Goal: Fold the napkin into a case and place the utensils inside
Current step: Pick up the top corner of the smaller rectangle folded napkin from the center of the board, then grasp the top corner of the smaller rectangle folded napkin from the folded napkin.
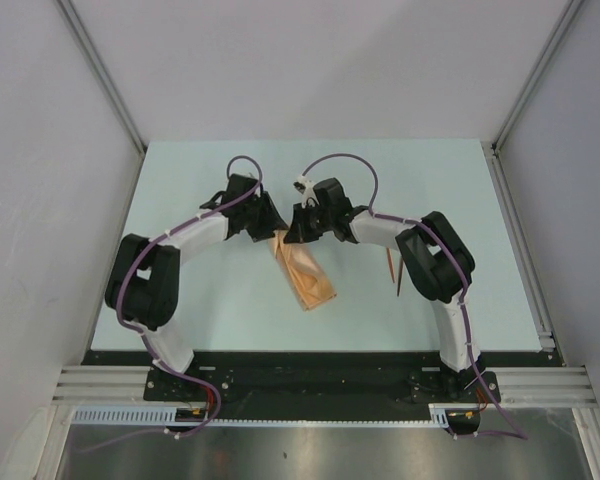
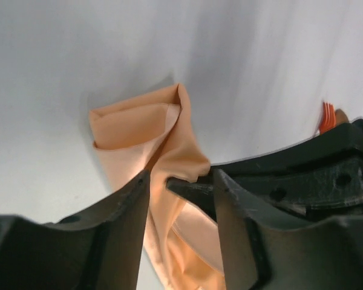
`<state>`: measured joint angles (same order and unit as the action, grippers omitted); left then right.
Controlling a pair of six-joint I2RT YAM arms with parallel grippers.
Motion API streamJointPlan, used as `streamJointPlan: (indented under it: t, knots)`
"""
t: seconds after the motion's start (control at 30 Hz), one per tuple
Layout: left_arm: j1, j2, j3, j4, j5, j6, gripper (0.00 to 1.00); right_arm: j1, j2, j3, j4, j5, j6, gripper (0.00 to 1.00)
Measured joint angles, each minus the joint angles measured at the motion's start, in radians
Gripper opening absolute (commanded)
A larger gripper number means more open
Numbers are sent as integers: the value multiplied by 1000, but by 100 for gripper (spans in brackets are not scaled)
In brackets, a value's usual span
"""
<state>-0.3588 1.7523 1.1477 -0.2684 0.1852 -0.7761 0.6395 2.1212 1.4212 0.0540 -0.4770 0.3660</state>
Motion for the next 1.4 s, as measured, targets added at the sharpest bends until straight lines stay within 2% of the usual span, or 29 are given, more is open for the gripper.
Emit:
streamJointPlan:
  t: [0.03,0.07,0.13,0.17,0.23,0.33,0.43,0.5,0.53,0.63,1.07,1.2,1.4]
  knots:
    - [0,-12,-10,3,-8,7,63,-3,-1,0,-3,-3,0,0]
    - [0,-26,-19,3,-16,13,59,-6,-3,0,-8,-3,0,0]
    - [0,-86,-49,-13,-50,25,50,-12,-9,0,-19,-5,0,0]
    - [0,-112,-58,-19,-63,27,40,-14,-12,0,-24,-5,0,0]
    - [-4,-171,-76,-31,-106,47,29,-16,-24,0,-45,-5,0,0]
    - [-23,-202,-79,-43,-175,78,23,-23,-43,4,-79,-5,3,0]
    - [-63,-159,-75,-59,-231,100,23,-26,-48,24,-109,-6,7,0]
    - [-103,-105,-61,-87,-274,116,26,-27,-48,34,-127,-5,8,0]
    - [-119,-82,-53,-98,-291,124,31,-27,-48,37,-134,-5,9,0]
    - [-167,-5,6,-160,-358,141,35,-29,-48,39,-150,-5,17,0]
    - [-189,86,115,-216,-446,150,33,-32,-48,40,-157,-5,27,0]
    - [-189,109,132,-226,-446,150,26,-33,-48,40,-159,-5,27,0]
    - [-189,129,167,-248,-466,149,7,-33,-48,40,-163,-5,31,0]
